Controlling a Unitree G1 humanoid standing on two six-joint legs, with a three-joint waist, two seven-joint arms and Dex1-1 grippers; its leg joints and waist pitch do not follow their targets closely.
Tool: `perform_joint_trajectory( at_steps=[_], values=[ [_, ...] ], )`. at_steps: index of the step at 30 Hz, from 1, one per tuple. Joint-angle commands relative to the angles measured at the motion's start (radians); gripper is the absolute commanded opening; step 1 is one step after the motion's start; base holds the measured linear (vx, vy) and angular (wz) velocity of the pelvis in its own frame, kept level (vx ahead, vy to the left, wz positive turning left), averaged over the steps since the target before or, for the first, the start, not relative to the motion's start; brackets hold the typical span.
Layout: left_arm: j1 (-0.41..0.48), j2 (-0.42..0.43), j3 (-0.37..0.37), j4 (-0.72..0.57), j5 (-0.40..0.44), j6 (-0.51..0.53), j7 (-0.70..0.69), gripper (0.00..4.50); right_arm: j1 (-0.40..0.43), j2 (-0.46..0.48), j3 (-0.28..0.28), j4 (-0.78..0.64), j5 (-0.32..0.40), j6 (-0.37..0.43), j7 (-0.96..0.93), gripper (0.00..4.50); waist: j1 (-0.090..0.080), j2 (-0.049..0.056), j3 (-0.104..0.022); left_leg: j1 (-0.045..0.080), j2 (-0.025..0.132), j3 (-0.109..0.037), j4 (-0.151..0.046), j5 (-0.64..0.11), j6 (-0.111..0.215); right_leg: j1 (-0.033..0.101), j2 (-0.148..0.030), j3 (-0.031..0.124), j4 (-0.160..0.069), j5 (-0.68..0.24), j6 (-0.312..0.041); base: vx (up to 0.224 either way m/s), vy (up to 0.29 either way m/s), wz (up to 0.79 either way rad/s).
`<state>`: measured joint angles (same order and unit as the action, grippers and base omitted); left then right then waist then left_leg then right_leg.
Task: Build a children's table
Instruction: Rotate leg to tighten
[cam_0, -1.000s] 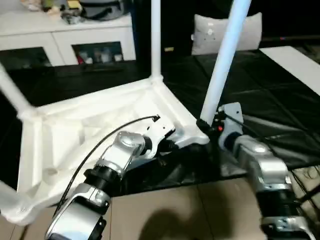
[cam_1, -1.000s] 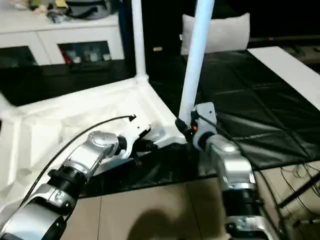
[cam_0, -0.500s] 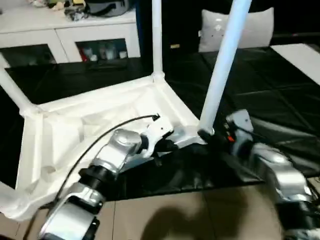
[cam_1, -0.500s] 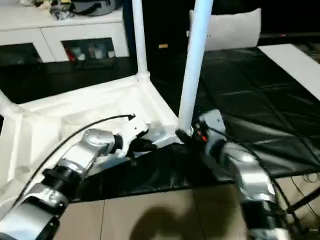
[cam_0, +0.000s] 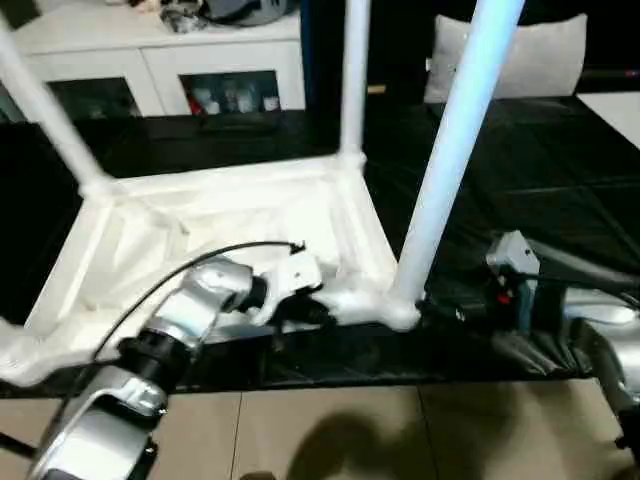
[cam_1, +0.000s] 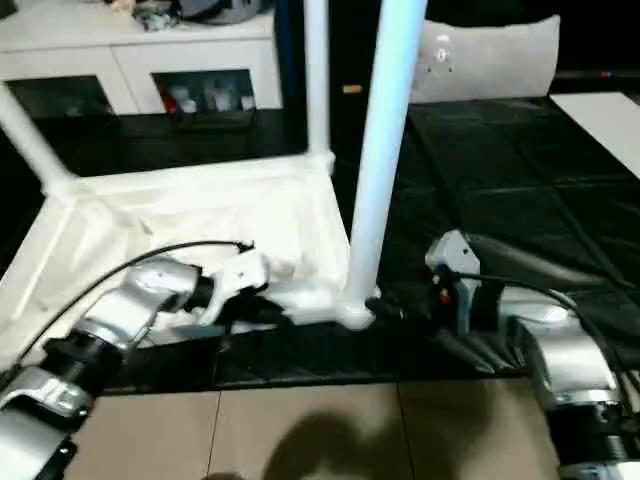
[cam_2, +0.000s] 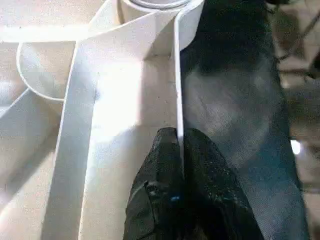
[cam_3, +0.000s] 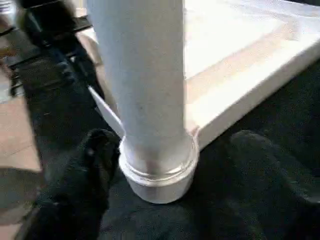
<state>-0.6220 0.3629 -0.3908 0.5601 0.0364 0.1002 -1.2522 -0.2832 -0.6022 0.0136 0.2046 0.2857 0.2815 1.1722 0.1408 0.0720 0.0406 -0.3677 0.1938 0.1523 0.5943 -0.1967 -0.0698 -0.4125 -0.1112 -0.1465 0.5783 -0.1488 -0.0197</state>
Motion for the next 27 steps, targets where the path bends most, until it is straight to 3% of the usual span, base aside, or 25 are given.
perform_joint_trajectory(
  at_steps=[1,7,9,15,16,18,27],
  values=[
    [0.004,0.020,-0.057,-0.044,0.006,-0.027,-0.107,0.00,-0.017,-0.011,0.041,-0.020,0.018,-0.014,0.080,3.39,0.004,-0.024,-0.067,0.002,0.037,0.004,-0.064,-0.164,0.101,0.066,-0.053,0.056,-0.068,-0.345,-0.143,0.000,0.000,0.00],
    [-0.001,0.040,-0.088,-0.053,0.010,-0.048,-0.169,0.00,-0.036,-0.018,0.096,0.008,0.004,-0.058,0.168,2.94,0.014,-0.026,-0.069,0.002,0.039,0.004,-0.063,-0.147,0.097,0.066,-0.053,0.059,-0.060,-0.300,-0.167,0.000,0.000,0.00],
    [-0.004,0.041,-0.091,-0.051,0.011,-0.054,-0.177,0.00,-0.040,-0.018,0.103,0.015,0.005,-0.063,0.181,2.77,0.015,-0.031,-0.069,-0.001,0.038,0.004,-0.062,-0.144,0.099,0.067,-0.054,0.059,-0.059,-0.303,-0.163,0.000,0.000,0.00],
    [-0.010,0.045,-0.098,-0.049,0.011,-0.064,-0.203,0.00,-0.065,-0.009,0.135,0.040,0.017,-0.051,0.255,2.22,0.022,-0.031,-0.071,0.000,0.039,0.004,-0.061,-0.141,0.096,0.067,-0.054,0.059,-0.059,-0.309,-0.161,0.000,0.000,0.00],
    [-0.010,0.044,-0.099,-0.049,0.011,-0.063,-0.203,0.00,-0.066,-0.010,0.139,0.044,0.019,-0.050,0.264,2.22,0.022,-0.036,-0.071,0.000,0.039,0.004,-0.062,-0.135,0.096,0.067,-0.053,0.060,-0.060,-0.307,-0.158,0.000,0.000,0.00],
    [-0.011,0.042,-0.100,-0.048,0.012,-0.063,-0.203,0.00,-0.068,-0.012,0.143,0.050,0.021,-0.049,0.274,2.03,0.023,-0.035,-0.071,0.000,0.039,0.004,-0.061,-0.128,0.096,0.067,-0.054,0.060,-0.058,-0.306,-0.159,0.000,0.000,0.00],
    [-0.004,0.033,-0.091,-0.048,-0.001,-0.054,-0.199,0.00,-0.054,-0.009,0.157,0.043,0.033,-0.040,0.314,1.89,0.026,-0.035,-0.072,0.000,0.038,0.005,-0.059,-0.123,0.097,0.067,-0.054,0.059,-0.058,-0.302,-0.158,0.000,0.000,0.00]
  ],
)
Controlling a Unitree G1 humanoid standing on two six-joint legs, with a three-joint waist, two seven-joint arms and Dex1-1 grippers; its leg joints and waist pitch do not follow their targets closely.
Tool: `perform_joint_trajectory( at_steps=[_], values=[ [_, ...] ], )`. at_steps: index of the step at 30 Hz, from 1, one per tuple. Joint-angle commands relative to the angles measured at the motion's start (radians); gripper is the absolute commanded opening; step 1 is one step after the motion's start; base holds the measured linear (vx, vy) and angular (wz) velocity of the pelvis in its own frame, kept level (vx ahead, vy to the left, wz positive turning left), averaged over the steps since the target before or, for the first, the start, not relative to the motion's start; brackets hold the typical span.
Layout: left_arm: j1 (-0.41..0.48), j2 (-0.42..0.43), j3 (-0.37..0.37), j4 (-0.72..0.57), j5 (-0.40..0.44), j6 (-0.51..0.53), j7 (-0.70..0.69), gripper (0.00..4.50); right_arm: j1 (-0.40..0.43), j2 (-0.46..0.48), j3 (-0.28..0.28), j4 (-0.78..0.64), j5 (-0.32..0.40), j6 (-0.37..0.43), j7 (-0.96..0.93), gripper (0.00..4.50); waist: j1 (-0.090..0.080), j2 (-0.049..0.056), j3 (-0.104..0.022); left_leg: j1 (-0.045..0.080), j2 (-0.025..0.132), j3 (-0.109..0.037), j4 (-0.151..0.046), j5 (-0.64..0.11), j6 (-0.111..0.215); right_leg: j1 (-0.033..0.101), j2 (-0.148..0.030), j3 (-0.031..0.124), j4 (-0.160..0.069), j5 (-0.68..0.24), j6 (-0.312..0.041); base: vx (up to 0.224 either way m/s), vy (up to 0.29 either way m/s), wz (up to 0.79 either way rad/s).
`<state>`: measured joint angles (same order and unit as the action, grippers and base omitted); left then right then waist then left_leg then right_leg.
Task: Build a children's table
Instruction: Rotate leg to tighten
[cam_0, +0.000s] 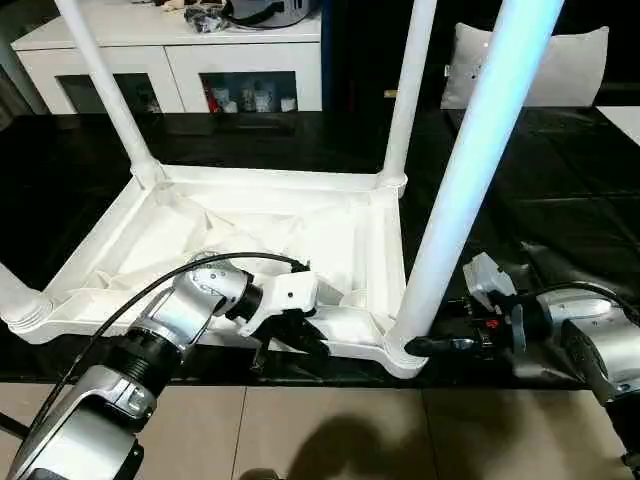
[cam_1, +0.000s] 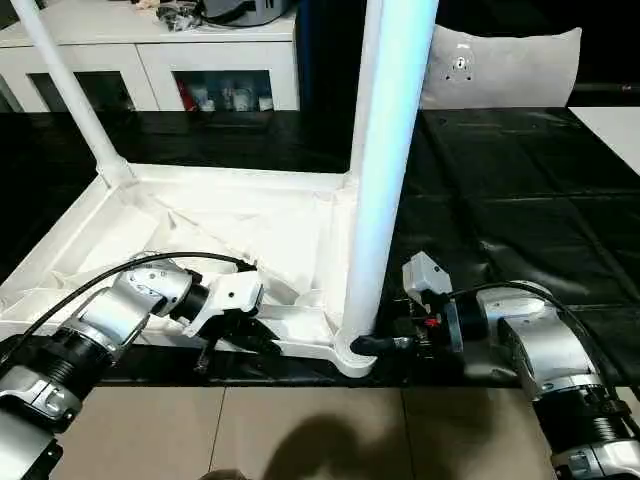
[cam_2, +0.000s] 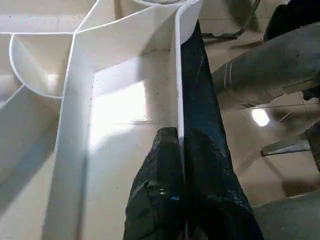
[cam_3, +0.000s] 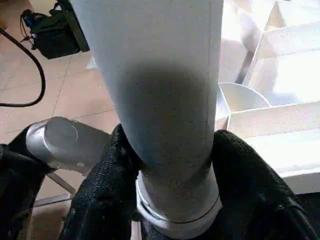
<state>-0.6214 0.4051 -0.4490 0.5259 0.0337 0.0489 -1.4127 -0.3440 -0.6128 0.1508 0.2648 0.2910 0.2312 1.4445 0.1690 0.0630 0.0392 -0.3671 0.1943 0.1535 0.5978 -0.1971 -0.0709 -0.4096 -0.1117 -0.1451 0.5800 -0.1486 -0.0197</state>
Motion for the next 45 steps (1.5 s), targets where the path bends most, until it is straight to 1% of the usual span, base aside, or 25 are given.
perform_joint_trajectory(
  at_steps=[1,8,11,13,17,18,19,21,22,23,25,26,27,29,32,33,34,35,36,37,39,40,42,43,45],
  values=[
    [-0.003,-0.013,-0.029,-0.014,0.001,0.001,-0.032,0.00,0.017,0.003,0.021,-0.027,0.031,0.014,0.041,1.89,-0.002,-0.026,-0.071,0.000,0.037,0.004,-0.063,-0.122,0.097,0.065,-0.052,0.058,-0.059,-0.302,-0.158,0.000,0.000,0.00],
    [-0.002,-0.062,-0.008,-0.013,-0.003,0.091,0.046,0.00,0.063,0.074,-0.025,-0.090,0.071,0.085,-0.097,1.89,-0.001,-0.018,-0.066,0.002,0.036,0.003,-0.067,-0.159,0.082,0.064,-0.051,0.056,-0.071,-0.358,-0.140,0.000,0.000,0.00],
    [0.000,-0.094,0.012,-0.018,-0.010,0.151,0.101,0.00,0.077,0.145,-0.035,-0.108,0.044,0.143,-0.251,1.89,-0.012,-0.015,-0.056,0.008,0.029,0.001,-0.073,-0.225,0.051,0.063,-0.051,0.047,-0.089,-0.487,-0.096,0.000,0.000,0.00],
    [-0.001,-0.108,0.022,-0.018,-0.013,0.172,0.125,0.00,0.075,0.171,-0.037,-0.106,0.028,0.158,-0.308,1.89,-0.030,-0.016,-0.050,0.017,0.019,-0.002,-0.073,-0.287,0.023,0.060,-0.050,0.034,-0.109,-0.602,-0.040,0.000,0.000,0.00],
    [-0.004,-0.145,0.039,-0.014,-0.006,0.218,0.189,0.00,0.075,0.248,-0.037,-0.104,-0.007,0.193,-0.443,1.89,-0.070,-0.014,-0.047,0.018,0.010,-0.011,-0.071,-0.351,0.010,0.062,-0.045,0.009,-0.132,-0.658,0.019,0.000,0.000,0.00],
    [-0.005,-0.152,0.042,-0.013,-0.005,0.227,0.202,0.00,0.074,0.259,-0.036,-0.102,-0.018,0.201,-0.468,1.89,-0.076,-0.012,-0.047,0.019,0.011,-0.012,-0.072,-0.361,0.012,0.062,-0.045,0.007,-0.133,-0.657,0.022,0.000,0.000,0.00],
    [-0.007,-0.168,0.051,-0.014,-0.005,0.249,0.230,0.00,0.066,0.288,-0.041,-0.091,-0.043,0.220,-0.538,1.89,-0.097,-0.004,-0.042,0.026,0.013,-0.016,-0.073,-0.408,0.015,0.061,-0.041,-0.005,-0.145,-0.661,0.027,0.000,0.000,0.00],
    [-0.010,-0.189,0.067,-0.018,-0.007,0.276,0.274,0.00,0.045,0.333,-0.062,-0.070,-0.065,0.249,-0.642,1.89,-0.114,-0.003,-0.041,0.032,0.013,-0.019,-0.071,-0.446,0.014,0.060,-0.041,-0.017,-0.155,-0.669,0.034,0.000,0.000,0.00],
    [-0.011,-0.194,0.070,-0.017,-0.008,0.281,0.285,0.00,0.040,0.343,-0.068,-0.064,-0.068,0.255,-0.664,1.89,-0.137,0.008,-0.044,0.025,0.023,-0.030,-0.083,-0.477,0.011,0.078,-0.045,-0.022,-0.145,-0.599,0.015,0.000,0.000,0.00],
    [-0.017,-0.218,0.092,-0.018,-0.009,0.305,0.339,0.00,0.016,0.386,-0.092,-0.038,-0.085,0.271,-0.763,1.89,-0.142,0.016,-0.044,0.018,0.031,-0.036,-0.090,-0.496,0.008,0.087,-0.045,-0.022,-0.139,-0.576,0.015,0.000,0.000,0.00],
    [-0.020,-0.238,0.113,-0.020,-0.010,0.325,0.385,0.00,-0.003,0.421,-0.111,-0.014,-0.106,0.270,-0.849,1.89,-0.163,0.019,-0.035,0.025,0.044,-0.042,-0.104,-0.608,-0.003,0.085,-0.041,-0.022,-0.130,-0.552,0.009,0.000,0.000,0.00],
    [-0.023,-0.249,0.125,-0.019,-0.009,0.332,0.412,0.00,-0.015,0.441,-0.124,0.002,-0.117,0.262,-0.899,1.89,-0.166,0.020,-0.036,0.032,0.042,-0.040,-0.101,-0.620,-0.004,0.083,-0.043,-0.020,-0.133,-0.563,0.010,0.000,0.000,0.00],
    [-0.028,-0.264,0.145,-0.015,-0.003,0.337,0.462,0.00,-0.031,0.473,-0.150,0.021,-0.126,0.252,-0.976,1.89,-0.177,0.019,-0.035,0.038,0.030,-0.036,-0.092,-0.603,-0.007,0.075,-0.052,-0.018,-0.142,-0.586,0.005,0.000,0.000,0.00],
    [-0.033,-0.282,0.173,-0.010,0.004,0.326,0.536,0.00,-0.056,0.504,-0.175,0.057,-0.137,0.240,-1.061,1.89,-0.189,0.017,-0.035,0.034,0.015,-0.032,-0.079,-0.555,-0.004,0.073,-0.054,-0.031,-0.156,-0.634,0.015,0.000,0.000,0.00],
    [-0.033,-0.295,0.189,-0.022,0.025,0.327,0.613,0.00,-0.077,0.534,-0.199,0.094,-0.154,0.204,-1.120,1.89,-0.195,0.014,-0.042,0.026,0.009,-0.026,-0.072,-0.479,0.017,0.072,-0.057,-0.025,-0.154,-0.608,0.014,0.000,0.000,0.00],
    [-0.030,-0.295,0.187,-0.030,0.032,0.328,0.619,0.00,-0.080,0.542,-0.204,0.099,-0.153,0.197,-1.126,2.45,-0.192,0.011,-0.045,0.015,0.009,-0.026,-0.075,-0.436,0.026,0.077,-0.058,-0.017,-0.146,-0.577,0.002,0.000,0.000,0.00],
    [-0.026,-0.293,0.181,-0.035,0.037,0.326,0.618,0.00,-0.081,0.544,-0.200,0.102,-0.160,0.190,-1.129,2.59,-0.190,0.012,-0.046,0.013,0.011,-0.025,-0.077,-0.420,0.031,0.076,-0.058,-0.012,-0.143,-0.561,-0.008,0.000,0.000,0.00],
    [-0.021,-0.290,0.175,-0.038,0.043,0.322,0.617,0.00,-0.080,0.546,-0.194,0.103,-0.166,0.188,-1.133,2.59,-0.181,0.007,-0.051,0.005,0.016,-0.023,-0.082,-0.357,0.044,0.078,-0.058,0.003,-0.126,-0.485,-0.046,0.000,0.000,0.00],
    [-0.018,-0.289,0.172,-0.039,0.045,0.319,0.618,0.00,-0.078,0.546,-0.190,0.103,-0.171,0.188,-1.135,2.65,-0.181,0.007,-0.051,0.005,0.016,-0.023,-0.082,-0.357,0.044,0.078,-0.058,0.003,-0.126,-0.485,-0.046,0.000,0.000,0.00],
    [-0.012,-0.285,0.168,-0.035,0.048,0.306,0.617,0.00,-0.075,0.555,-0.198,0.097,-0.159,0.187,-1.134,2.80,-0.170,0.008,-0.055,0.003,0.020,-0.017,-0.082,-0.302,0.054,0.074,-0.055,0.018,-0.115,-0.415,-0.088,0.000,0.000,0.00],
    [-0.010,-0.283,0.168,-0.032,0.048,0.298,0.617,0.00,-0.074,0.556,-0.202,0.095,-0.157,0.184,-1.134,3.03,-0.159,0.006,-0.060,-0.005,0.019,-0.014,-0.079,-0.224,0.068,0.078,-0.053,0.029,-0.096,-0.333,-0.124,0.000,0.000,0.00],
    [-0.008,-0.280,0.165,-0.028,0.048,0.282,0.614,0.00,-0.074,0.554,-0.204,0.092,-0.154,0.180,-1.136,3.06,-0.155,0.010,-0.060,-0.004,0.019,-0.012,-0.077,-0.208,0.072,0.076,-0.052,0.032,-0.094,-0.319,-0.131,0.000,0.000,0.00],
    [-0.005,-0.275,0.159,-0.024,0.047,0.261,0.605,0.00,-0.071,0.544,-0.201,0.086,-0.155,0.170,-1.126,3.26,-0.144,0.005,-0.065,-0.004,0.017,-0.008,-0.072,-0.159,0.085,0.078,-0.053,0.038,-0.085,-0.275,-0.150,0.000,0.000,0.00],
    [0.000,-0.266,0.152,-0.018,0.047,0.247,0.596,0.00,-0.063,0.527,-0.194,0.076,-0.157,0.159,-1.102,3.39,-0.132,0.005,-0.070,-0.014,0.014,-0.007,-0.065,-0.086,0.101,0.083,-0.051,0.043,-0.069,-0.199,-0.165,0.000,0.000,0.00],
    [0.003,-0.259,0.148,-0.015,0.048,0.238,0.588,0.00,-0.053,0.511,-0.187,0.063,-0.157,0.153,-1.077,3.51,-0.119,0.006,-0.072,-0.008,0.016,-0.003,-0.061,-0.059,0.119,0.077,-0.050,0.045,-0.064,-0.173,-0.174,0.000,0.000,0.00]
  ],
)
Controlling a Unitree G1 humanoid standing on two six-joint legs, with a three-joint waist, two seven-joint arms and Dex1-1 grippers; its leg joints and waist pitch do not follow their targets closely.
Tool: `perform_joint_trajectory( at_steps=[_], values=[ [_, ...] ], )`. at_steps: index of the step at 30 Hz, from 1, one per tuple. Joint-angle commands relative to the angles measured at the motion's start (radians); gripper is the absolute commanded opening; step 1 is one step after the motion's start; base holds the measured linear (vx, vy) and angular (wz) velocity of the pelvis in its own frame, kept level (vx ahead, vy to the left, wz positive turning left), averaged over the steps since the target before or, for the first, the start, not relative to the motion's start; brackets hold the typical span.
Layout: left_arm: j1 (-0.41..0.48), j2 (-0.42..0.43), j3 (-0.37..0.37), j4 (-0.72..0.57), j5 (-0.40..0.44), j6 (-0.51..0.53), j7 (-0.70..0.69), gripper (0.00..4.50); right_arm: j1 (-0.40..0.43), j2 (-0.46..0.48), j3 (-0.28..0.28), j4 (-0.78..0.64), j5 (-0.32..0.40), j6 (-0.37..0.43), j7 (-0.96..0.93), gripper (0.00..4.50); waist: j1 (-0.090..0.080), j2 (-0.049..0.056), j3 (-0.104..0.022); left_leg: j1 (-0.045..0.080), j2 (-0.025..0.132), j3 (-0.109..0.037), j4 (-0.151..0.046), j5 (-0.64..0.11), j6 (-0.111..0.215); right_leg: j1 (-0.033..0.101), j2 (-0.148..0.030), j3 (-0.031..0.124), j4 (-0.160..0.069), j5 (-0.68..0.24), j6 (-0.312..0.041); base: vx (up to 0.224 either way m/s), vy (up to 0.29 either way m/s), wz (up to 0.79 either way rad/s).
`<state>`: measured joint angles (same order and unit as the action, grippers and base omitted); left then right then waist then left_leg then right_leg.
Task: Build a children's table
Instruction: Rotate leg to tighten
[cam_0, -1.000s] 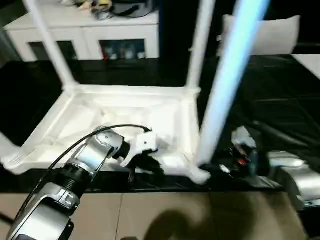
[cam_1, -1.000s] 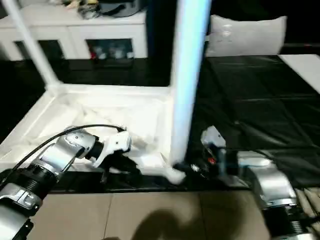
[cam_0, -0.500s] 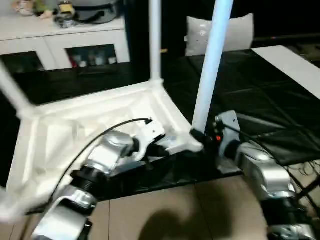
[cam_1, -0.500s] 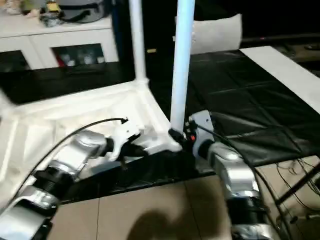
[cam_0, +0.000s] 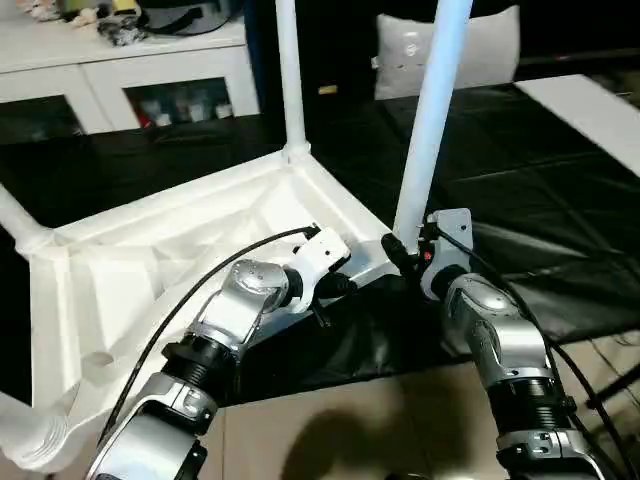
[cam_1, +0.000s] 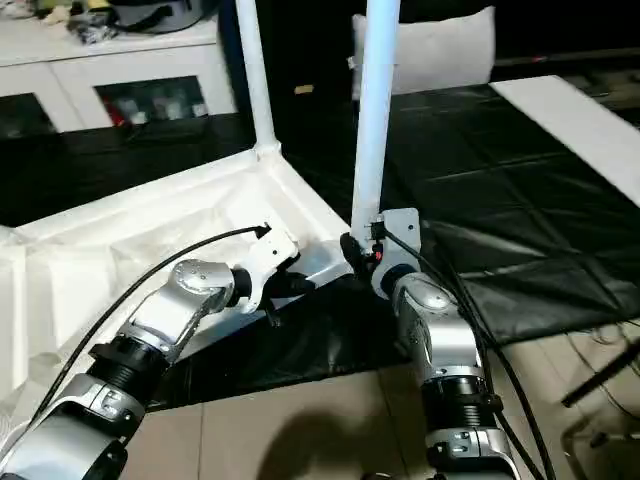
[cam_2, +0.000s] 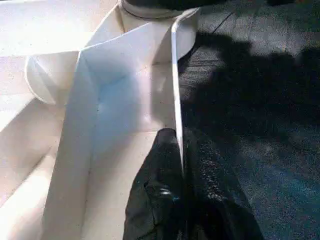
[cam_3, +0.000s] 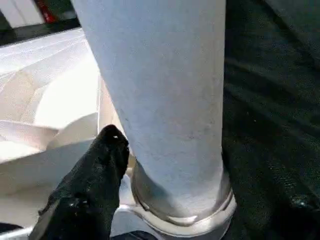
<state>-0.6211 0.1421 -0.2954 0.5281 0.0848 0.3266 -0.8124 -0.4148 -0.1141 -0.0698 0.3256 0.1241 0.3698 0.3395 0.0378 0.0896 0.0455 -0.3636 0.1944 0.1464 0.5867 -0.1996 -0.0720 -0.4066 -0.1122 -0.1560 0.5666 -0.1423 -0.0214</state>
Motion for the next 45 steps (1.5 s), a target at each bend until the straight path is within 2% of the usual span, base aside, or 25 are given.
perform_joint_trajectory(
  at_steps=[1,2,3,4,5,8,9,12,16,17,19,20,23,25,27,30,33,40,45],
  values=[
    [0.005,0.011,-0.007,-0.015,-0.004,-0.043,-0.020,0.00,0.029,-0.004,0.037,-0.012,0.014,0.010,0.053,3.63,0.014,-0.021,-0.077,-0.014,0.016,0.004,-0.050,-0.051,0.124,0.076,-0.050,0.056,-0.050,-0.177,-0.174,0.000,0.000,0.00],
    [0.006,0.023,-0.010,-0.011,-0.005,-0.060,-0.038,0.00,0.044,-0.036,0.038,-0.032,0.018,0.008,0.089,3.76,0.020,-0.022,-0.075,-0.013,0.016,0.006,-0.050,-0.058,0.125,0.074,-0.049,0.056,-0.052,-0.195,-0.168,0.000,0.000,0.00],
    [0.007,0.042,-0.017,-0.005,-0.007,-0.089,-0.068,0.00,0.063,-0.084,0.038,-0.056,0.022,0.002,0.138,3.76,0.024,-0.036,-0.074,-0.013,0.017,0.008,-0.050,-0.069,0.127,0.076,-0.047,0.056,-0.056,-0.221,-0.155,0.000,0.000,0.00],
    [0.005,0.068,-0.031,0.006,-0.002,-0.129,-0.110,0.00,0.081,-0.144,0.037,-0.077,0.025,-0.009,0.199,3.88,0.033,-0.029,-0.074,-0.012,0.018,0.007,-0.050,-0.073,0.127,0.076,-0.048,0.057,-0.054,-0.244,-0.145,0.000,0.000,0.00],
    [0.005,0.071,-0.033,0.007,-0.001,-0.134,-0.115,0.00,0.082,-0.150,0.037,-0.079,0.026,-0.010,0.206,3.95,0.037,-0.028,-0.073,-0.011,0.020,0.007,-0.051,-0.082,0.126,0.073,-0.048,0.058,-0.056,-0.261,-0.137,0.000,0.000,0.00],
    [-0.001,0.119,-0.054,0.032,0.010,-0.190,-0.180,0.00,0.096,-0.239,0.036,-0.083,0.042,-0.040,0.327,4.04,0.043,-0.027,-0.068,-0.009,0.022,0.008,-0.055,-0.131,0.105,0.069,-0.048,0.057,-0.063,-0.332,-0.119,0.000,0.000,0.00],
    [-0.003,0.127,-0.058,0.038,0.012,-0.202,-0.191,0.00,0.097,-0.254,0.037,-0.081,0.043,-0.050,0.349,4.25,0.046,-0.031,-0.068,-0.004,0.022,0.009,-0.055,-0.152,0.099,0.066,-0.047,0.057,-0.067,-0.356,-0.111,0.000,0.000,0.00],
    [-0.001,0.154,-0.079,0.032,0.006,-0.240,-0.262,0.00,0.103,-0.303,0.044,-0.089,0.063,-0.078,0.455,4.44,0.055,-0.032,-0.069,-0.004,0.026,0.008,-0.056,-0.151,0.094,0.065,-0.049,0.061,-0.062,-0.352,-0.114,0.000,0.000,0.00],
    [0.004,0.182,-0.106,0.016,-0.015,-0.284,-0.367,0.00,0.106,-0.362,0.067,-0.102,0.111,-0.093,0.590,4.44,0.066,-0.035,-0.073,-0.008,0.028,0.009,-0.052,-0.118,0.116,0.067,-0.049,0.063,-0.051,-0.288,-0.146,0.000,0.000,0.00],
    [0.004,0.187,-0.112,0.017,-0.017,-0.294,-0.387,0.00,0.107,-0.374,0.071,-0.104,0.124,-0.095,0.625,4.28,0.068,-0.036,-0.073,-0.008,0.029,0.010,-0.051,-0.115,0.118,0.066,-0.049,0.063,-0.051,-0.284,-0.149,0.000,0.000,0.00],
    [0.003,0.201,-0.129,0.014,-0.018,-0.314,-0.436,0.00,0.107,-0.403,0.090,-0.108,0.143,-0.094,0.717,4.19,0.082,-0.040,-0.075,-0.007,0.031,0.011,-0.049,-0.101,0.129,0.065,-0.050,0.063,-0.047,-0.279,-0.157,0.000,0.000,0.00],
    [0.003,0.205,-0.134,0.012,-0.019,-0.319,-0.449,0.00,0.108,-0.412,0.098,-0.109,0.144,-0.097,0.741,4.12,0.088,-0.037,-0.075,-0.004,0.034,0.011,-0.048,-0.092,0.129,0.061,-0.050,0.065,-0.045,-0.274,-0.161,0.000,0.000,0.00],
    [0.000,0.224,-0.159,0.001,-0.021,-0.344,-0.514,0.00,0.111,-0.448,0.143,-0.125,0.154,-0.102,0.862,3.84,0.099,-0.045,-0.074,-0.005,0.037,0.012,-0.049,-0.099,0.133,0.062,-0.051,0.066,-0.046,-0.281,-0.160,0.000,0.000,0.00],
    [0.000,0.232,-0.169,-0.006,-0.024,-0.351,-0.549,0.00,0.107,-0.454,0.154,-0.129,0.170,-0.090,0.892,3.68,0.110,-0.043,-0.073,-0.002,0.038,0.011,-0.051,-0.120,0.116,0.060,-0.052,0.066,-0.048,-0.307,-0.159,0.000,0.000,0.00],
    [0.000,0.246,-0.186,-0.014,-0.020,-0.361,-0.585,0.00,0.104,-0.460,0.174,-0.141,0.188,-0.065,0.930,3.46,0.111,-0.048,-0.073,-0.002,0.040,0.010,-0.055,-0.135,0.102,0.061,-0.053,0.067,-0.048,-0.319,-0.153,0.000,0.000,0.00],
    [-0.003,0.251,-0.194,-0.010,-0.016,-0.377,-0.601,0.00,0.110,-0.468,0.193,-0.156,0.199,-0.051,0.975,3.24,0.115,-0.048,-0.071,0.002,0.040,0.011,-0.055,-0.157,0.090,0.058,-0.054,0.067,-0.052,-0.342,-0.149,0.000,0.000,0.00],
    [-0.006,0.252,-0.194,0.000,-0.014,-0.383,-0.603,0.00,0.117,-0.476,0.203,-0.169,0.213,-0.034,1.004,3.00,0.117,-0.050,-0.072,0.001,0.040,0.011,-0.055,-0.157,0.080,0.060,-0.055,0.067,-0.053,-0.351,-0.144,0.000,0.000,0.00],
    [-0.003,0.243,-0.185,0.017,-0.020,-0.371,-0.589,0.00,0.134,-0.480,0.212,-0.196,0.236,-0.009,1.027,2.39,0.126,-0.047,-0.074,-0.001,0.039,0.011,-0.053,-0.137,0.079,0.061,-0.053,0.067,-0.051,-0.325,-0.143,0.000,0.000,0.00],
    [0.002,0.227,-0.169,0.015,-0.042,-0.345,-0.581,0.00,0.163,-0.463,0.208,-0.240,0.263,0.027,1.011,2.20,0.130,-0.048,-0.075,-0.002,0.039,0.010,-0.054,-0.136,0.075,0.062,-0.053,0.068,-0.049,-0.324,-0.142,0.000,0.000,0.00]
  ],
)
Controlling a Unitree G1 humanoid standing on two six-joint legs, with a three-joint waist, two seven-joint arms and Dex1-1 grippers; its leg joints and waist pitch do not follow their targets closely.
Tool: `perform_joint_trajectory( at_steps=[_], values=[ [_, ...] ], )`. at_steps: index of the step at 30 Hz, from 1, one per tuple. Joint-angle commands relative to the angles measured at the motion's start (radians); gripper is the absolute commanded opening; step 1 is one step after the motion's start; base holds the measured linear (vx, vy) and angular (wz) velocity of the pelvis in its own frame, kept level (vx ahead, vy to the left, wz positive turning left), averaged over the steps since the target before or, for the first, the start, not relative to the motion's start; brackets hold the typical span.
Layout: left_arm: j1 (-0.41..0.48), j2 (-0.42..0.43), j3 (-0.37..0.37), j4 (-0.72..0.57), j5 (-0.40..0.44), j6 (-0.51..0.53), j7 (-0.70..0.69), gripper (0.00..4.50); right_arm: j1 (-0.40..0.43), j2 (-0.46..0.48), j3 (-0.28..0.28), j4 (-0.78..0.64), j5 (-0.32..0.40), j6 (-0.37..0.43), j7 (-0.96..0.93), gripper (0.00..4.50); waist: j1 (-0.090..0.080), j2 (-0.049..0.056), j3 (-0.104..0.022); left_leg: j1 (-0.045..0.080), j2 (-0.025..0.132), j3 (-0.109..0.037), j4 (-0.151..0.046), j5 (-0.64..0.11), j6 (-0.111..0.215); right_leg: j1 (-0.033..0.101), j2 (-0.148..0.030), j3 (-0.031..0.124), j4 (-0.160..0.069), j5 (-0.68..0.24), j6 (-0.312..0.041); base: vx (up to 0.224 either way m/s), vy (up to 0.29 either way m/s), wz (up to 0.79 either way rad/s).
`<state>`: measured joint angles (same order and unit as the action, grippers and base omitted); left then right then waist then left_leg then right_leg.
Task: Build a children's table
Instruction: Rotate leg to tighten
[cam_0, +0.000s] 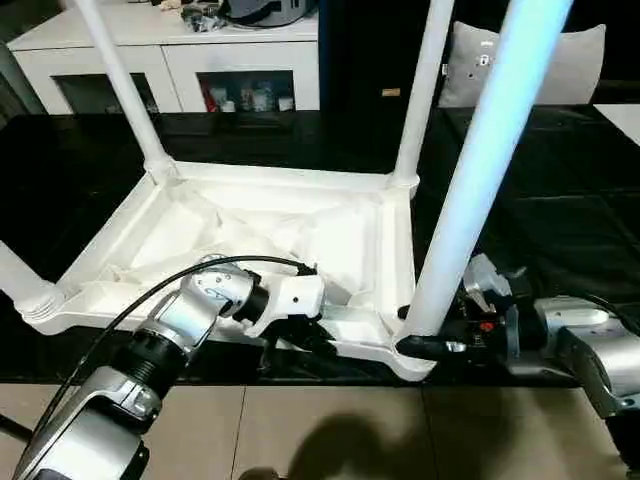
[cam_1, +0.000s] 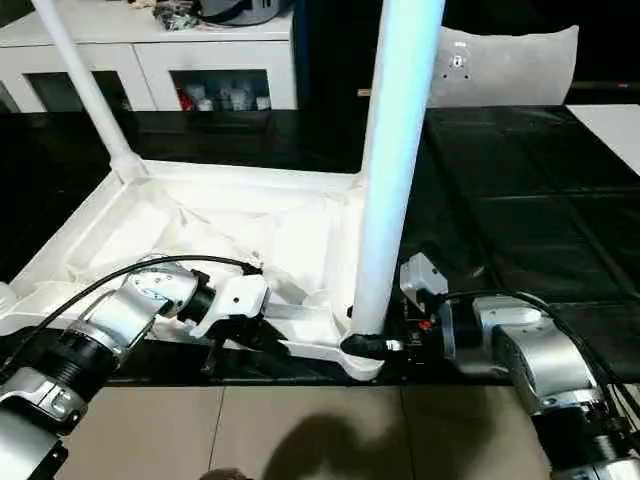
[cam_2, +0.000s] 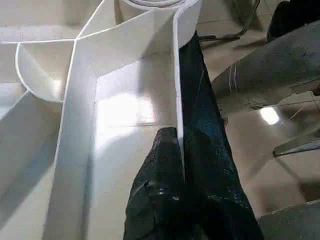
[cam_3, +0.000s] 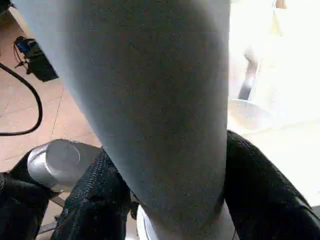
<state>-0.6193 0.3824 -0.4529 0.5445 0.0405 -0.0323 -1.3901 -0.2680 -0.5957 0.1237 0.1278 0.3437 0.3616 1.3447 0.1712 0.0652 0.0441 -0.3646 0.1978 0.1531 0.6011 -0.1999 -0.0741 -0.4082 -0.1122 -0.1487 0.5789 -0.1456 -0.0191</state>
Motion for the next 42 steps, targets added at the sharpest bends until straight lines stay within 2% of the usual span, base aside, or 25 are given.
perform_joint_trajectory(
  at_steps=[1,3,4,6,7,8,10,11,12,13,17,19,20,21,23,25,26,27,29,31,33,37,39,40,42],
  values=[
    [0.002,-0.017,-0.006,-0.004,-0.004,0.022,0.001,0.00,0.023,0.027,0.011,-0.056,0.053,0.048,-0.006,2.18,-0.004,-0.022,-0.073,0.000,0.036,0.003,-0.068,-0.136,0.075,0.063,-0.053,0.060,-0.062,-0.324,-0.144,0.000,0.000,0.00],
    [0.002,-0.020,-0.001,-0.006,-0.009,0.029,0.005,0.00,0.029,0.036,0.006,-0.067,0.060,0.057,-0.019,2.13,-0.003,-0.023,-0.072,0.000,0.035,0.004,-0.069,-0.141,0.074,0.063,-0.053,0.060,-0.066,-0.339,-0.137,0.000,0.000,0.00],
    [0.005,-0.035,0.015,-0.019,-0.019,0.071,0.035,0.00,0.033,0.085,-0.007,-0.091,0.065,0.090,-0.110,2.12,-0.004,-0.017,-0.072,0.001,0.035,0.003,-0.070,-0.147,0.070,0.062,-0.053,0.059,-0.067,-0.347,-0.134,0.000,0.000,0.00],
    [0.005,-0.041,0.021,-0.023,-0.021,0.086,0.049,0.00,0.032,0.106,-0.010,-0.095,0.061,0.108,-0.155,2.12,-0.008,-0.019,-0.070,-0.002,0.033,0.002,-0.072,-0.152,0.063,0.063,-0.053,0.057,-0.068,-0.359,-0.129,0.000,0.000,0.00],
    [0.005,-0.049,0.028,-0.025,-0.021,0.105,0.069,0.00,0.030,0.122,-0.007,-0.094,0.043,0.118,-0.197,2.12,-0.017,-0.018,-0.066,0.000,0.028,0.002,-0.075,-0.177,0.048,0.064,-0.051,0.054,-0.078,-0.413,-0.104,0.000,0.000,0.00],
    [0.005,-0.056,0.034,-0.027,-0.022,0.120,0.086,0.00,0.028,0.135,-0.005,-0.091,0.023,0.124,-0.233,2.12,-0.019,-0.018,-0.065,0.000,0.026,0.002,-0.075,-0.188,0.043,0.063,-0.051,0.052,-0.080,-0.438,-0.095,0.000,0.000,0.00],
    [0.005,-0.075,0.046,-0.034,-0.022,0.158,0.127,0.00,0.020,0.171,-0.006,-0.076,-0.020,0.134,-0.321,2.11,-0.038,-0.016,-0.056,0.009,0.018,0.002,-0.076,-0.253,0.020,0.057,-0.050,0.042,-0.100,-0.557,-0.053,0.000,0.000,0.00],
    [0.006,-0.080,0.050,-0.037,-0.021,0.170,0.141,0.00,0.016,0.186,-0.008,-0.069,-0.032,0.138,-0.352,2.11,-0.043,-0.013,-0.056,0.009,0.016,0.000,-0.076,-0.266,0.015,0.059,-0.050,0.038,-0.103,-0.578,-0.041,0.000,0.000,0.00],
    [0.006,-0.092,0.058,-0.040,-0.019,0.191,0.170,0.00,0.005,0.217,-0.017,-0.052,-0.054,0.153,-0.419,2.10,-0.049,-0.015,-0.056,0.008,0.014,-0.001,-0.076,-0.274,0.012,0.061,-0.049,0.035,-0.107,-0.590,-0.028,0.000,0.000,0.00],
    [0.006,-0.104,0.067,-0.043,-0.018,0.214,0.201,0.00,-0.007,0.247,-0.028,-0.037,-0.071,0.174,-0.482,2.09,-0.068,-0.016,-0.055,0.010,0.010,-0.003,-0.074,-0.289,0.005,0.058,-0.045,0.029,-0.113,-0.604,-0.012,0.000,0.000,0.00],
    [0.004,-0.157,0.104,-0.063,-0.003,0.320,0.328,0.00,-0.049,0.349,-0.064,0.009,-0.120,0.235,-0.706,2.06,-0.103,-0.011,-0.055,0.010,0.005,-0.009,-0.073,-0.318,0.008,0.060,-0.043,0.017,-0.124,-0.617,0.006,0.000,0.000,0.00],
    [0.003,-0.168,0.110,-0.065,0.003,0.343,0.360,0.00,-0.056,0.366,-0.069,0.018,-0.131,0.241,-0.749,2.06,-0.118,-0.011,-0.057,0.012,0.005,-0.009,-0.073,-0.312,0.015,0.060,-0.044,0.017,-0.126,-0.592,-0.003,0.000,0.000,0.00],
    [0.000,-0.240,0.153,-0.069,0.007,0.411,0.508,0.00,-0.085,0.441,-0.098,0.064,-0.152,0.240,-0.876,2.06,-0.120,-0.009,-0.058,0.009,0.007,-0.010,-0.075,-0.309,0.017,0.063,-0.043,0.019,-0.120,-0.572,-0.009,0.000,0.000,0.00],
    [0.000,-0.252,0.161,-0.071,0.004,0.421,0.531,0.00,-0.089,0.454,-0.104,0.071,-0.155,0.238,-0.894,2.06,-0.129,-0.006,-0.055,0.011,0.010,-0.010,-0.077,-0.321,0.017,0.058,-0.042,0.016,-0.123,-0.568,-0.022,0.000,0.000,0.00],
    [0.003,-0.297,0.185,-0.077,-0.003,0.439,0.604,0.00,-0.105,0.492,-0.116,0.102,-0.192,0.214,-0.967,2.06,-0.132,-0.009,-0.060,0.013,0.007,-0.009,-0.076,-0.308,0.021,0.060,-0.044,0.022,-0.120,-0.537,-0.037,0.000,0.000,0.00],
    [0.009,-0.300,0.175,-0.082,0.006,0.425,0.603,0.00,-0.111,0.488,-0.106,0.118,-0.224,0.176,-0.990,2.06,-0.132,-0.011,-0.063,0.003,0.010,-0.010,-0.081,-0.282,0.037,0.065,-0.044,0.031,-0.111,-0.485,-0.048,0.000,0.000,0.00],
    [0.018,-0.283,0.156,-0.094,0.016,0.415,0.575,0.00,-0.114,0.483,-0.104,0.129,-0.229,0.143,-0.988,2.70,-0.130,-0.010,-0.064,0.003,0.010,-0.009,-0.080,-0.275,0.041,0.065,-0.046,0.033,-0.109,-0.477,-0.052,0.000,0.000,0.00],
    [0.020,-0.275,0.152,-0.099,0.019,0.415,0.567,0.00,-0.114,0.483,-0.109,0.132,-0.224,0.136,-0.985,2.70,-0.128,-0.005,-0.065,0.000,0.009,-0.008,-0.080,-0.257,0.051,0.067,-0.047,0.037,-0.104,-0.453,-0.063,0.000,0.000,0.00],
    [0.024,-0.262,0.150,-0.108,0.022,0.417,0.555,0.00,-0.112,0.481,-0.119,0.128,-0.205,0.128,-0.970,2.74,-0.126,-0.009,-0.068,-0.004,0.010,-0.006,-0.079,-0.219,0.061,0.070,-0.047,0.042,-0.099,-0.406,-0.082,0.000,0.000,0.00],
    [0.027,-0.253,0.150,-0.111,0.030,0.417,0.552,0.00,-0.107,0.475,-0.123,0.116,-0.202,0.113,-0.943,3.13,-0.122,-0.008,-0.070,-0.005,0.013,-0.004,-0.078,-0.179,0.069,0.073,-0.047,0.045,-0.089,-0.352,-0.111,0.000,0.000,0.00],
    [0.028,-0.250,0.149,-0.113,0.031,0.416,0.554,0.00,-0.105,0.473,-0.125,0.112,-0.205,0.111,-0.939,3.17,-0.120,-0.006,-0.070,-0.003,0.015,-0.003,-0.077,-0.164,0.073,0.072,-0.045,0.047,-0.085,-0.328,-0.122,0.000,0.000,0.00],
    [0.030,-0.227,0.144,-0.104,0.021,0.373,0.523,0.00,-0.077,0.408,-0.107,0.085,-0.196,0.062,-0.832,3.62,-0.113,-0.006,-0.073,-0.005,0.018,-0.003,-0.076,-0.141,0.082,0.075,-0.044,0.051,-0.075,-0.268,-0.144,0.000,0.000,0.00],
    [0.031,-0.209,0.134,-0.097,0.023,0.342,0.498,0.00,-0.059,0.365,-0.101,0.067,-0.185,0.038,-0.767,3.66,-0.108,-0.008,-0.073,-0.003,0.019,-0.002,-0.075,-0.145,0.090,0.076,-0.045,0.051,-0.075,-0.264,-0.146,0.000,0.000,0.00],
    [0.032,-0.186,0.127,-0.088,0.022,0.310,0.464,0.00,-0.039,0.306,-0.095,0.044,-0.180,0.000,-0.688,3.66,-0.104,-0.011,-0.073,-0.004,0.019,0.000,-0.074,-0.145,0.096,0.077,-0.045,0.052,-0.075,-0.264,-0.147,0.000,0.000,0.00],
    [0.032,-0.174,0.123,-0.085,0.022,0.303,0.446,0.00,-0.031,0.275,-0.094,0.034,-0.178,-0.015,-0.648,3.95,-0.099,-0.010,-0.072,-0.003,0.020,0.000,-0.075,-0.150,0.099,0.077,-0.046,0.052,-0.075,-0.277,-0.146,0.000,0.000,0.00]
  ],
)
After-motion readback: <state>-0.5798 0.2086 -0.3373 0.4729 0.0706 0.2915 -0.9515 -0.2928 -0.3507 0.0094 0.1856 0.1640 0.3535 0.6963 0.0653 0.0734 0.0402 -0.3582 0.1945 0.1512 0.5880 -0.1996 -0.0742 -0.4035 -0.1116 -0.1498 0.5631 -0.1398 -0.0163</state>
